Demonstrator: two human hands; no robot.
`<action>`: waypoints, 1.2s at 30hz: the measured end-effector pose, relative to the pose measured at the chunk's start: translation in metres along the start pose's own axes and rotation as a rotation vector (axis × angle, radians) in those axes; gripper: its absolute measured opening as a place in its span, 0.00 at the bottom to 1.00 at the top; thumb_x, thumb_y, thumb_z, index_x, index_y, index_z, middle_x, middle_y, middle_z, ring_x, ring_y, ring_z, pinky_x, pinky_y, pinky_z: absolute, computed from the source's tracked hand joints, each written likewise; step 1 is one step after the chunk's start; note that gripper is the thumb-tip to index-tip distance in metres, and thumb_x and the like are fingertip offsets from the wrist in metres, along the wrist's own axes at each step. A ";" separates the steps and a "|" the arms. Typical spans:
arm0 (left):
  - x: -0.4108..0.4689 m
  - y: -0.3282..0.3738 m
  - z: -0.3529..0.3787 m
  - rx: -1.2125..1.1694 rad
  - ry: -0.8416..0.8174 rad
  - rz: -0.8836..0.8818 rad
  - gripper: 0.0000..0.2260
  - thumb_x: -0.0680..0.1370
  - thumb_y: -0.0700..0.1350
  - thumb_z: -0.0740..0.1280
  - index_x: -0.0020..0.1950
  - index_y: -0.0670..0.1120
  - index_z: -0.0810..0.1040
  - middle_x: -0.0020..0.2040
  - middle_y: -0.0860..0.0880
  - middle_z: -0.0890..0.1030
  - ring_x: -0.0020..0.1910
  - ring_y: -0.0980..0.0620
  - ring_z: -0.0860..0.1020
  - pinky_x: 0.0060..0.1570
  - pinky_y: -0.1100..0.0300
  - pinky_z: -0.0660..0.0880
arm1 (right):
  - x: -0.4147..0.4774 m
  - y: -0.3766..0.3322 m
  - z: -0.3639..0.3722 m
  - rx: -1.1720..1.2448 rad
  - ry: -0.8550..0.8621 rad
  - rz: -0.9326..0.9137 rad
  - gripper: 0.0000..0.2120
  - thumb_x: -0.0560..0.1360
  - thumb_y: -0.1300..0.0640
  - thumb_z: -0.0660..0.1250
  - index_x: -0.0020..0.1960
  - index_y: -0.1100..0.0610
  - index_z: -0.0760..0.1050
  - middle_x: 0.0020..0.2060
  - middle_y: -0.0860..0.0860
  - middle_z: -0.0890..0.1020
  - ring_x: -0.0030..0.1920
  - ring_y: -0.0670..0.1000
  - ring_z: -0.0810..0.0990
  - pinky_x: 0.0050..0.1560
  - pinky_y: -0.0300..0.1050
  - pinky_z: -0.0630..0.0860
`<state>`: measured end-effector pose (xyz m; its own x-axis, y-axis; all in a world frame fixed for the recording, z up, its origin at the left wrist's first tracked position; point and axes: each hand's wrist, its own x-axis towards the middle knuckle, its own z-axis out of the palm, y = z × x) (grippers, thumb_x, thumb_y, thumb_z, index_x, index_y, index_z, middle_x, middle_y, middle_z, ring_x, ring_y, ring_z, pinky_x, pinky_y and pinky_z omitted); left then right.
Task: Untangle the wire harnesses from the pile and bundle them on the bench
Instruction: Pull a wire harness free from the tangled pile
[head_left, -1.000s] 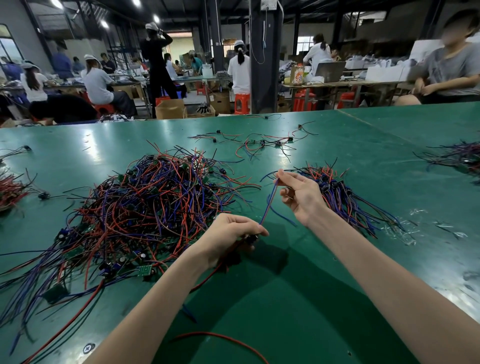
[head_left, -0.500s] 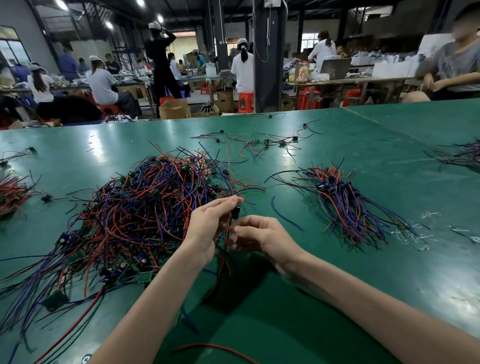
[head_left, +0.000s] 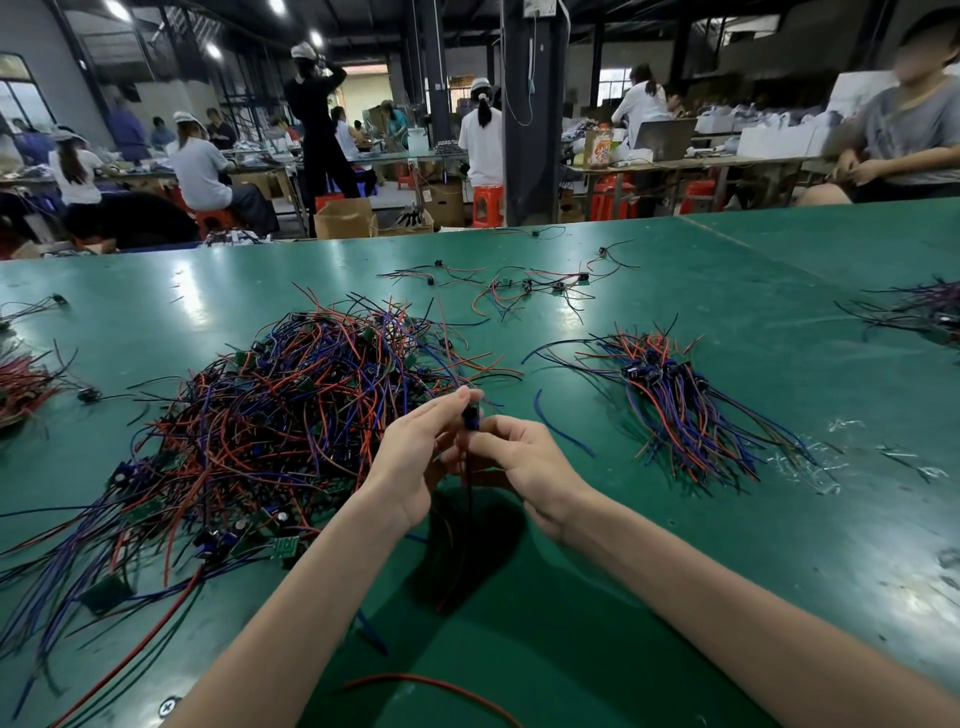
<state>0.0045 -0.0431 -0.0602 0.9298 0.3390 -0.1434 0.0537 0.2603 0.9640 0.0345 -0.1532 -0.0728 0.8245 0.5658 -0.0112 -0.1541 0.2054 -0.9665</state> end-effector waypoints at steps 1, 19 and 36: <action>-0.001 0.001 0.000 -0.013 -0.026 0.000 0.09 0.78 0.48 0.65 0.48 0.48 0.83 0.42 0.48 0.81 0.35 0.52 0.74 0.37 0.59 0.68 | 0.000 -0.003 -0.001 0.005 0.006 0.008 0.08 0.76 0.68 0.63 0.40 0.61 0.76 0.30 0.53 0.82 0.29 0.47 0.80 0.35 0.37 0.78; 0.004 -0.009 0.000 -0.095 0.004 0.146 0.09 0.75 0.32 0.66 0.53 0.42 0.79 0.38 0.51 0.85 0.35 0.58 0.80 0.41 0.67 0.78 | -0.003 -0.003 -0.018 -0.117 0.079 0.074 0.05 0.75 0.66 0.67 0.44 0.69 0.78 0.26 0.54 0.79 0.22 0.44 0.74 0.25 0.35 0.74; 0.003 -0.006 -0.007 -0.042 -0.112 0.116 0.13 0.75 0.31 0.66 0.54 0.46 0.78 0.37 0.48 0.85 0.35 0.56 0.82 0.38 0.66 0.79 | -0.003 0.002 -0.017 -0.299 0.028 -0.092 0.13 0.78 0.64 0.63 0.36 0.58 0.77 0.29 0.53 0.77 0.23 0.43 0.72 0.24 0.35 0.71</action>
<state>0.0043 -0.0377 -0.0676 0.9637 0.2670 -0.0039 -0.0691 0.2634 0.9622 0.0412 -0.1683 -0.0796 0.8426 0.5331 0.0766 0.0855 0.0081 -0.9963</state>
